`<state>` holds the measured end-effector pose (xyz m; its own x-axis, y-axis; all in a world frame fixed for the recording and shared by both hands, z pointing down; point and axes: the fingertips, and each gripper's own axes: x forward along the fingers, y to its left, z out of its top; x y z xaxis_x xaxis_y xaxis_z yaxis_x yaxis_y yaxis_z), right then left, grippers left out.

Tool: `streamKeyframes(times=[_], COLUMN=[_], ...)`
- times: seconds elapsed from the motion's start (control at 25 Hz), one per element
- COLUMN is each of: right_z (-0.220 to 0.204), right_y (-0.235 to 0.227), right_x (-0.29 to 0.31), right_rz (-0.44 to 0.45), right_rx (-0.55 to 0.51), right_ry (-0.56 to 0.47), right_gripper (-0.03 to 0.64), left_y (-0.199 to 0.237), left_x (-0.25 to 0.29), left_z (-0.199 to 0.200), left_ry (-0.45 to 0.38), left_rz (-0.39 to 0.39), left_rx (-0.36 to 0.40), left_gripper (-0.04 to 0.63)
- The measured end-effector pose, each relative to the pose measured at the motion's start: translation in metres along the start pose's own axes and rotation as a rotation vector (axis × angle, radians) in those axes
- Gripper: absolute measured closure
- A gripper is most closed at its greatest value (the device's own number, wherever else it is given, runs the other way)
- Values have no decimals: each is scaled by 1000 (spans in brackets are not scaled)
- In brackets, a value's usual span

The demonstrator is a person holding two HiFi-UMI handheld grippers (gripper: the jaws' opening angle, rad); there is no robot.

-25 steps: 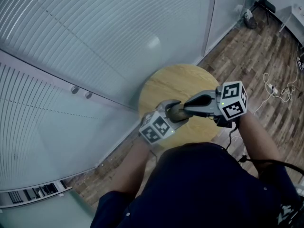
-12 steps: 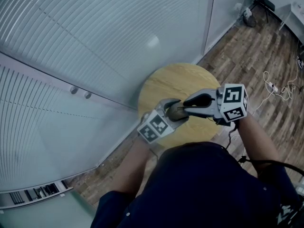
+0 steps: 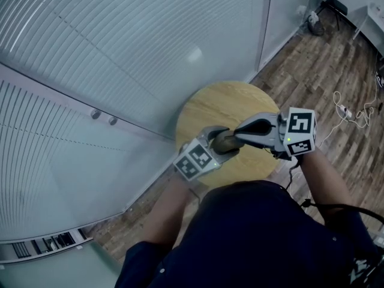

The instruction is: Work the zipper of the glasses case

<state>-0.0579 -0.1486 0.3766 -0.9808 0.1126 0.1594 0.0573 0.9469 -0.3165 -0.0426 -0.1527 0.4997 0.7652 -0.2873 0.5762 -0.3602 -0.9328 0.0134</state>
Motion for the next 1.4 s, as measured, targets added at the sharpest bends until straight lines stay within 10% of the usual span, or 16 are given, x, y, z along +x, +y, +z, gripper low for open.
streamKeyframes(times=[1.2, 1.4], right_z=[11, 18], right_y=[-11, -13], right_x=[-26, -45], right_rz=[155, 123], right_rx=[174, 178], right_ry=[-201, -196], right_gripper=[607, 607], left_y=[-12, -2], left_x=[-11, -39], left_z=[19, 32], left_ry=[-183, -296], left_rz=[-186, -181], left_rx=[-94, -207], left_gripper=[299, 299])
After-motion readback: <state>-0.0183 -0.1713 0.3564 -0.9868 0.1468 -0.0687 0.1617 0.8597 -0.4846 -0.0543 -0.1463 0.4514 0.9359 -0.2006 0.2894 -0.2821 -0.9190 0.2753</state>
